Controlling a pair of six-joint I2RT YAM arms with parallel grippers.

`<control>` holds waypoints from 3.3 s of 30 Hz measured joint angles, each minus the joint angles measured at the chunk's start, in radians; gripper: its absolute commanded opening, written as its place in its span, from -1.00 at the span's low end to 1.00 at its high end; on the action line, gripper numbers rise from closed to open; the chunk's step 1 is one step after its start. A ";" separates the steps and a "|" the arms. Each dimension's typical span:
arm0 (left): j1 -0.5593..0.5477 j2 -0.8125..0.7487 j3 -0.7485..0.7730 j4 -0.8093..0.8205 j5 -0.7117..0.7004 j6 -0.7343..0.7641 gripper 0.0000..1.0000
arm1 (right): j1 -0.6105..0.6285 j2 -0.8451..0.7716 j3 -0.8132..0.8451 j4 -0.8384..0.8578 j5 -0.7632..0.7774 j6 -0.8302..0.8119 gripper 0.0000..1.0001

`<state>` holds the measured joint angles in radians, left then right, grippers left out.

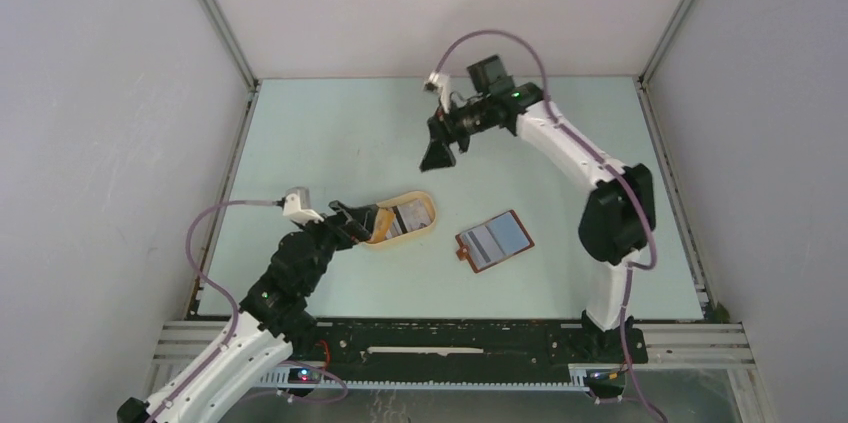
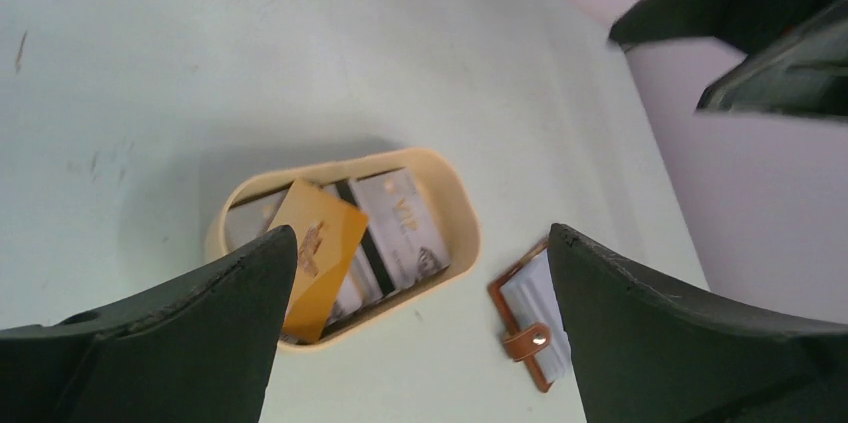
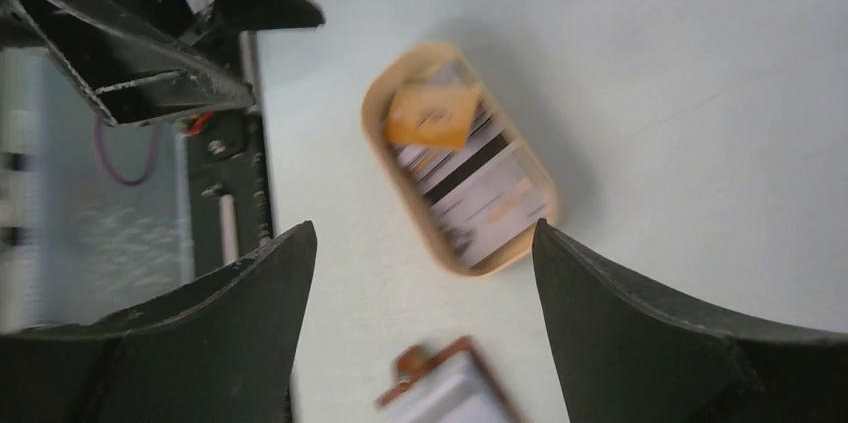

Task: Put the credit cards into the card holder
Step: Pick up the credit card from the storage box.

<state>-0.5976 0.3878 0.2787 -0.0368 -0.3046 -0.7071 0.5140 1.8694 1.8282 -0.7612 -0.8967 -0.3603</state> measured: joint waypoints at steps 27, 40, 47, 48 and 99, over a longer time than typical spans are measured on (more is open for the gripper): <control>0.230 0.262 -0.165 0.114 0.180 -0.246 0.15 | 0.225 0.398 -0.051 0.198 0.180 0.679 0.54; 0.238 0.411 -0.164 0.175 0.209 -0.245 -0.12 | 0.228 0.441 -0.032 0.231 0.146 0.744 0.28; 0.240 0.459 -0.164 0.197 0.220 -0.243 -0.16 | 0.233 0.444 -0.031 0.251 0.112 0.770 0.15; 0.240 0.460 -0.164 0.200 0.223 -0.243 -0.17 | 0.233 0.444 -0.031 0.256 0.107 0.774 0.14; 0.250 0.486 -0.164 0.267 0.285 -0.235 -0.19 | 0.183 0.480 -0.058 0.362 -0.029 0.864 -0.20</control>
<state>-0.3473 0.8738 0.1143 0.2298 -0.0200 -0.9421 0.6971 2.3497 1.7702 -0.3996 -0.9260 0.5041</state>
